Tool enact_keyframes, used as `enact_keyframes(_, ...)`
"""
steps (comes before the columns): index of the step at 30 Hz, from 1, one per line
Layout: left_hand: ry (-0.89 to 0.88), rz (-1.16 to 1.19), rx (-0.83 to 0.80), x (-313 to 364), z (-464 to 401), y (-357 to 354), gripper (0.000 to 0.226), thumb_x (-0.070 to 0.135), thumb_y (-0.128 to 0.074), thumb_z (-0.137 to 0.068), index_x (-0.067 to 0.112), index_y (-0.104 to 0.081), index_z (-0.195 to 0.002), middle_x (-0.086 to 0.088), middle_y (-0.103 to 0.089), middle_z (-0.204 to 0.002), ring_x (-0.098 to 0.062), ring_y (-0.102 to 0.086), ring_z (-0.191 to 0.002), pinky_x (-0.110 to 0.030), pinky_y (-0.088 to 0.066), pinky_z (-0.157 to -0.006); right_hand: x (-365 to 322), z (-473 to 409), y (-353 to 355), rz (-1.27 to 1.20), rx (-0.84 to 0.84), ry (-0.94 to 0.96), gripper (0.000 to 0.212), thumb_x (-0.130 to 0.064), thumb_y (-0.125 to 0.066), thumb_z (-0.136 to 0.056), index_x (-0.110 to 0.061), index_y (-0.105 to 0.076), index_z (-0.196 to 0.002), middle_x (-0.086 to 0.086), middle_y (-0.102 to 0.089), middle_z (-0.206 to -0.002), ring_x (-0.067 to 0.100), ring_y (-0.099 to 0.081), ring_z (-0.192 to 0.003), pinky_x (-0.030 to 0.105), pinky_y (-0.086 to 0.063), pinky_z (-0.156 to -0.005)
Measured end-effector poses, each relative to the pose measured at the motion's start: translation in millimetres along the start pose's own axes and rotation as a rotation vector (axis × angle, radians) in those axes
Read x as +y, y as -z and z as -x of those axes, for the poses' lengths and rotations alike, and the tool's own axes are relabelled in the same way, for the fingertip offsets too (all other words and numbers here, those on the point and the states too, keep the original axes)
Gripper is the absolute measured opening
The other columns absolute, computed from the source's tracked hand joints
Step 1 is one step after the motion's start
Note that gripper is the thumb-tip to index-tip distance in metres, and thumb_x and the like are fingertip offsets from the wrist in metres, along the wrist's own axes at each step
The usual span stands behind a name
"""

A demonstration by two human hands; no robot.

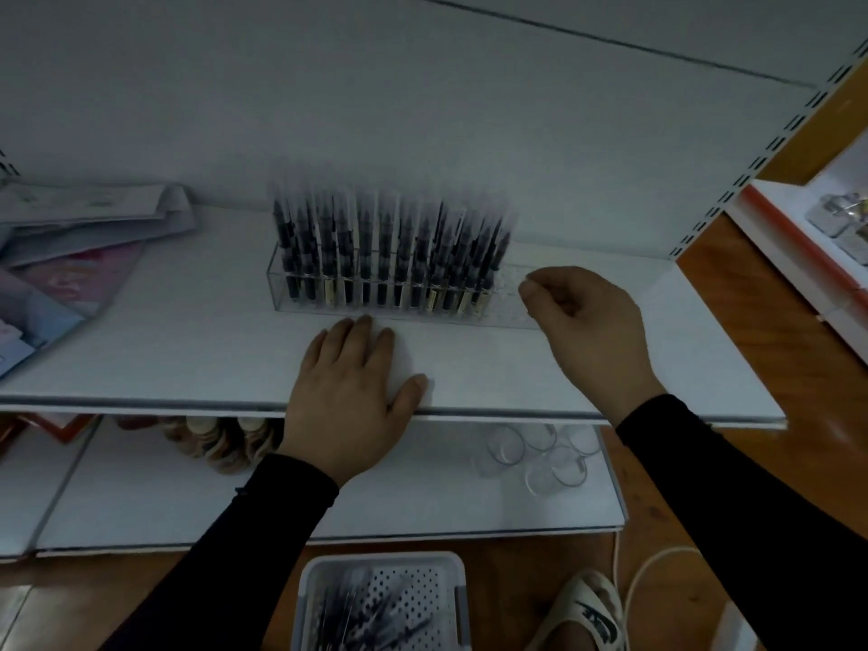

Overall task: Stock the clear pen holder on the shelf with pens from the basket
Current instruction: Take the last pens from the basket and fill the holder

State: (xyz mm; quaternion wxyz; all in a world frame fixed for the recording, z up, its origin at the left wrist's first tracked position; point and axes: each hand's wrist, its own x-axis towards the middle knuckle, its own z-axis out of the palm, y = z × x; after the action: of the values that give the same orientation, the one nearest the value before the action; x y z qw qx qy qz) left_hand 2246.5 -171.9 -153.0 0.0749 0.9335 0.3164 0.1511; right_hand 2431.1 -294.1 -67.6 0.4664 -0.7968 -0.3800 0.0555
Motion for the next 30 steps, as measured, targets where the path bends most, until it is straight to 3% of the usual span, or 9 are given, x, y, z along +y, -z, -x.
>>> enact_keyframes(4,0.002,0.124,-0.032,-1.6,6.6,8.1,0.068,0.053,-0.037,-0.09,-0.003,-0.06,-0.122,-0.026,-0.057,-0.129,-0.042,-0.053,-0.12,-0.05,-0.04,-0.105,15.6,57.1,1.8,-0.147,-0.054,-0.13,0.009,-0.035,-0.065,-0.09,-0.029,-0.07,-0.094,-0.008,-0.072,-0.09,0.011,-0.069,-0.089,0.039,-0.056,-0.086)
enact_keyframes(10,-0.006,0.41,0.036,17.3,63.1,34.5,0.047,0.045,-0.045,-0.094,0.01,-0.063,-0.12,-0.006,-0.064,-0.12,-0.021,-0.056,-0.111,-0.021,-0.039,-0.091,59.0,145.2,-23.8,-0.163,-0.301,-0.358,0.012,-0.042,-0.062,-0.09,-0.033,-0.068,-0.095,-0.013,-0.07,-0.092,0.007,-0.066,-0.091,0.038,-0.055,-0.086)
enact_keyframes(14,0.072,0.454,-0.294,27.5,106.1,-0.5,0.042,0.047,-0.046,-0.096,0.02,-0.059,-0.125,0.002,-0.063,-0.118,-0.013,-0.057,-0.103,-0.02,-0.04,-0.082,97.7,193.6,-55.1,-0.066,-0.6,-0.597,0.031,-0.055,-0.053,-0.091,-0.03,-0.064,-0.107,-0.014,-0.066,-0.103,0.001,-0.062,-0.093,0.021,-0.046,-0.074)
enact_keyframes(18,0.228,0.324,-0.777,17.5,145.4,-68.0,0.039,0.04,-0.043,-0.099,0.012,-0.053,-0.125,-0.01,-0.061,-0.117,-0.022,-0.057,-0.09,-0.03,-0.043,-0.078,140.9,228.2,-89.0,-0.096,-0.78,-0.902,0.047,-0.05,-0.048,-0.096,-0.008,-0.059,-0.114,0.012,-0.062,-0.111,0.031,-0.06,-0.106,0.045,-0.051,-0.093)
enact_keyframes(21,0.302,0.22,-0.953,5.3,167.2,-118.6,0.029,0.039,-0.04,-0.101,0.012,-0.049,-0.096,-0.006,-0.052,-0.081,-0.018,-0.043,-0.064,-0.027,-0.032,-0.063,172.2,244.6,-112.2,-0.217,-0.774,-1.177,0.068,-0.045,-0.05,-0.098,0.011,-0.036,-0.135,0.04,-0.039,-0.109,0.043,-0.045,-0.084,0.037,-0.05,-0.079)
enact_keyframes(22,0.346,0.225,-0.994,2.4,172.5,-133.8,0.026,0.037,-0.041,-0.101,0.015,-0.044,-0.088,-0.003,-0.045,-0.073,-0.016,-0.04,-0.06,-0.027,-0.03,-0.06,182.3,248.6,-120.1,-0.269,-0.761,-1.267,0.07,-0.044,-0.05,-0.097,0.012,-0.034,-0.136,0.034,-0.037,-0.099,0.036,-0.04,-0.081,0.036,-0.034,-0.069)
enact_keyframes(24,0.45,0.265,-1.048,-1.1,180.4,-162.0,0.024,0.035,-0.044,-0.099,0.017,-0.041,-0.084,-0.004,-0.042,-0.068,-0.015,-0.037,-0.056,-0.027,-0.03,-0.055,201.0,252.5,-135.5,-0.406,-0.704,-1.459,0.06,-0.044,-0.05,-0.097,0.002,-0.043,-0.135,0.02,-0.047,-0.102,0.032,-0.05,-0.088,0.033,-0.047,-0.077)
enact_keyframes(27,0.577,0.305,-1.103,-7.5,192.0,-203.1,0.03,0.039,-0.049,-0.096,0.01,-0.049,-0.106,-0.009,-0.051,-0.075,-0.019,-0.047,-0.061,-0.033,-0.041,-0.059,227.7,262.9,-157.9,-0.598,-0.571,-1.659,0.048,-0.047,-0.053,-0.095,-0.017,-0.044,-0.133,0.028,-0.049,-0.132,0.04,-0.055,-0.114,0.04,-0.051,-0.095)
enact_keyframes(30,0.672,0.336,-1.151,-11.9,201.4,-234.7,0.072,0.042,-0.053,-0.092,0.009,-0.021,-0.148,-0.016,-0.059,-0.117,-0.028,-0.061,-0.092,-0.036,-0.05,-0.072,247.1,272.3,-179.5,-0.744,-0.412,-1.801,0.066,-0.048,-0.055,-0.094,-0.02,-0.028,-0.148,0.016,-0.033,-0.151,0.035,-0.043,-0.132,0.04,-0.046,-0.098)
